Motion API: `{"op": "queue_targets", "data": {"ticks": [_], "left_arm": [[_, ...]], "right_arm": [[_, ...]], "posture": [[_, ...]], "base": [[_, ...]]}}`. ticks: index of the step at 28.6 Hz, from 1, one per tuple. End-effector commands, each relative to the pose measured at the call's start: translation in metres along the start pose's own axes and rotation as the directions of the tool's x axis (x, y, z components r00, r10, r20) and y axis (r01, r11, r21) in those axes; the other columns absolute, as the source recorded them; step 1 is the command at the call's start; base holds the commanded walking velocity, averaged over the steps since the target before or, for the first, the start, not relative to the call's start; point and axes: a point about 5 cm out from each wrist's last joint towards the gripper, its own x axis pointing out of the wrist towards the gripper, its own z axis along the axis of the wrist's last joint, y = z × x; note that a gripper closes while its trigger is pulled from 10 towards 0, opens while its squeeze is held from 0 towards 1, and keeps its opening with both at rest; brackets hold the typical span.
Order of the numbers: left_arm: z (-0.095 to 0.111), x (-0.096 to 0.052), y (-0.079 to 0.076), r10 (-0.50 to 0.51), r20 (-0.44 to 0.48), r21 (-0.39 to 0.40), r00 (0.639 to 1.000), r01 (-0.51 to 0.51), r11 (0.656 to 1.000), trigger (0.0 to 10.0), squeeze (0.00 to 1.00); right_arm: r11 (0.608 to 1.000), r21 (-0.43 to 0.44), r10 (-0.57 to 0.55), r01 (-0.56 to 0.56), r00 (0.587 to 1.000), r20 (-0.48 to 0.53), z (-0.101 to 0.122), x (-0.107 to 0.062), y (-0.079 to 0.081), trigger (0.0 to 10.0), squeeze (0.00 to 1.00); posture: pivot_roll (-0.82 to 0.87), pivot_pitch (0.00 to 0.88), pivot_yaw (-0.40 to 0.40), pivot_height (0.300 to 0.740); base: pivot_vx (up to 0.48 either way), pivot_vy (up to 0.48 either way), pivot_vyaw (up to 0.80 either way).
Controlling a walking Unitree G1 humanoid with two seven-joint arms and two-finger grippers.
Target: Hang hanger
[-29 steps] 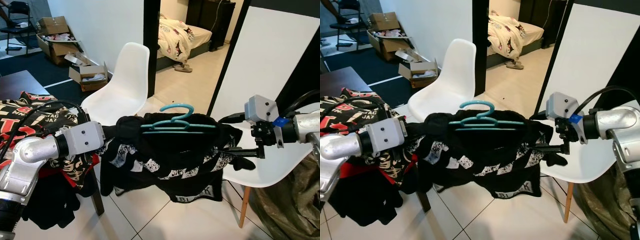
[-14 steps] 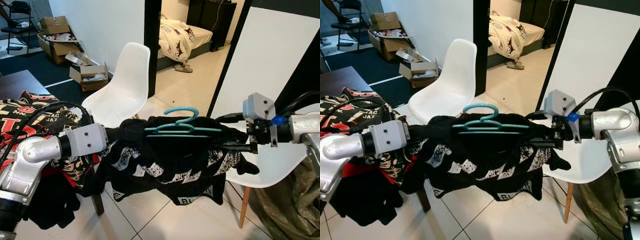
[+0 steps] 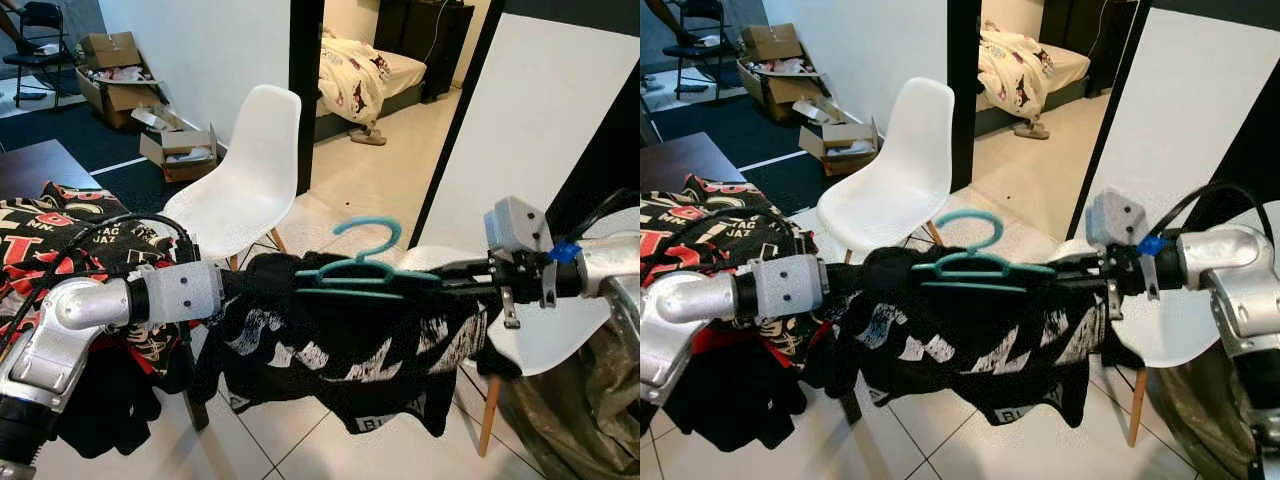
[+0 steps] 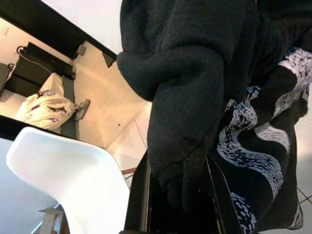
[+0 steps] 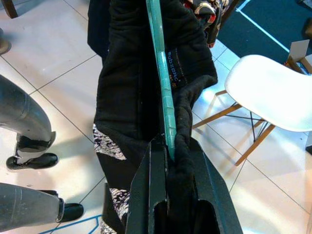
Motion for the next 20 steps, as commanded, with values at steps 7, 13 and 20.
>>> {"op": "queue_targets", "data": {"ticks": [7,13,20], "left_arm": [[-0.002,-0.002,0.007,0.009,0.006,-0.037,1.000,-0.008,0.999,10.0,1.00],[-0.005,-0.005,0.005,0.010,-0.004,-0.049,1.000,-0.010,0.999,10.0,1.00],[-0.035,-0.044,-0.001,-0.097,-0.234,-0.054,0.967,0.087,0.995,10.0,1.00]], "right_arm": [[1.000,0.011,-0.008,0.008,1.000,0.012,0.000,0.005,0.005,0.0,0.00],[0.998,0.050,-0.048,0.045,0.998,0.050,-0.003,0.011,0.007,0.0,0.00],[0.979,0.141,-0.162,0.148,0.983,0.088,-0.014,0.014,0.011,0.0,0.00]], "posture": [[0.00,0.000,-0.054,0.740],[0.00,0.000,-0.049,0.740],[0.00,0.000,-0.044,0.740]], "base": [[0.000,0.000,0.00],[0.000,0.000,0.00],[0.000,0.000,0.00]]}}
